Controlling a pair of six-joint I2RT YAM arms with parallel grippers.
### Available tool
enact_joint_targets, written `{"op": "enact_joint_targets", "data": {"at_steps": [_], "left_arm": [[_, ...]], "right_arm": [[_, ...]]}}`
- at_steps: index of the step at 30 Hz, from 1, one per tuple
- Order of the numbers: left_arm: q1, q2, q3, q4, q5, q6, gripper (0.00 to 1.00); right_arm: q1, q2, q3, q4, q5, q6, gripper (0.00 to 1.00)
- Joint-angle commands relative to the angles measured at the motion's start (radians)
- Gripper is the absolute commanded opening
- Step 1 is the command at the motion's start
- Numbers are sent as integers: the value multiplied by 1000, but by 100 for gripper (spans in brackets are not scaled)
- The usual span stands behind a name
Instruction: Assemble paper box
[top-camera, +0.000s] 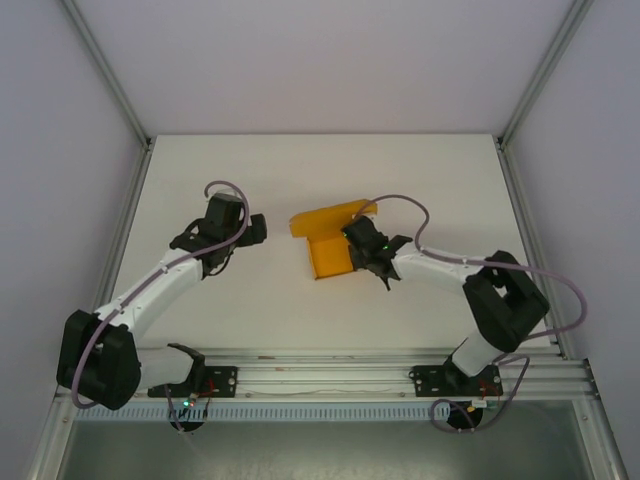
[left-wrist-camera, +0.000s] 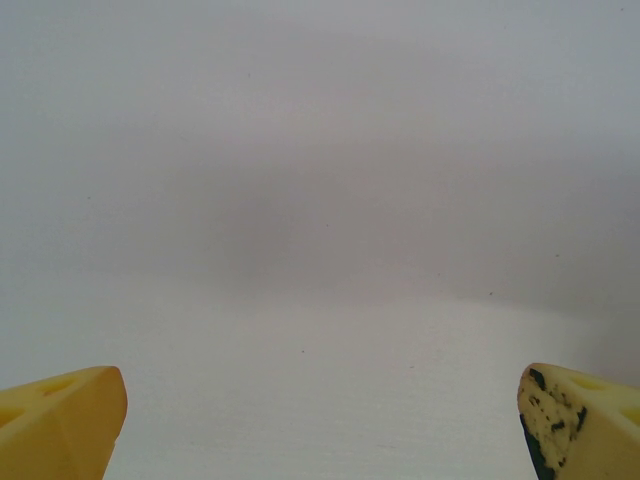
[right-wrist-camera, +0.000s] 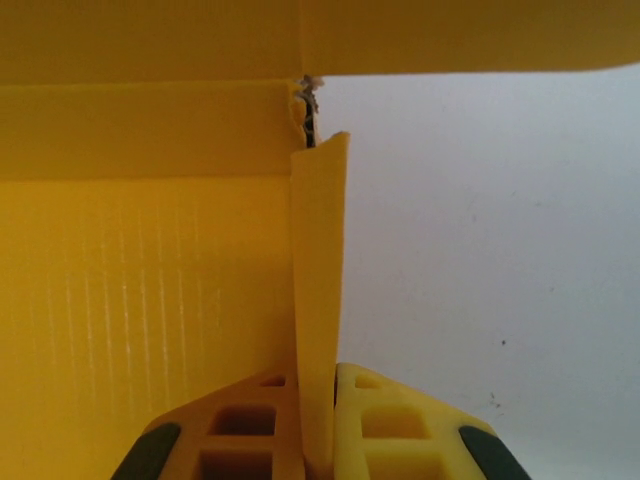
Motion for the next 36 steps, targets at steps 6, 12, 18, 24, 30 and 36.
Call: {"op": "enact_joint_targets", "data": {"at_steps": [6, 12, 18, 24, 30, 36], "left_arm": [[-3, -34, -38, 20, 12, 17, 100], [-3, -33, -39, 33, 39, 31, 100], [-3, -31, -38, 54, 78, 48, 100], [-3, -6, -34, 64, 99, 61, 100], [-6, 18, -36, 73, 117, 60, 100], [-5, 33, -40, 84, 123, 58, 100]], "right_arm": [[6, 93, 90, -127, 22, 3, 12], [4, 57, 110, -128, 9, 8, 57], [-8, 26, 128, -148, 16, 18, 61], [-76, 29, 104, -109, -73, -10, 59], [-114, 52, 84, -23, -241, -13, 57], [-128, 107, 77, -23, -216, 37, 49]]}}
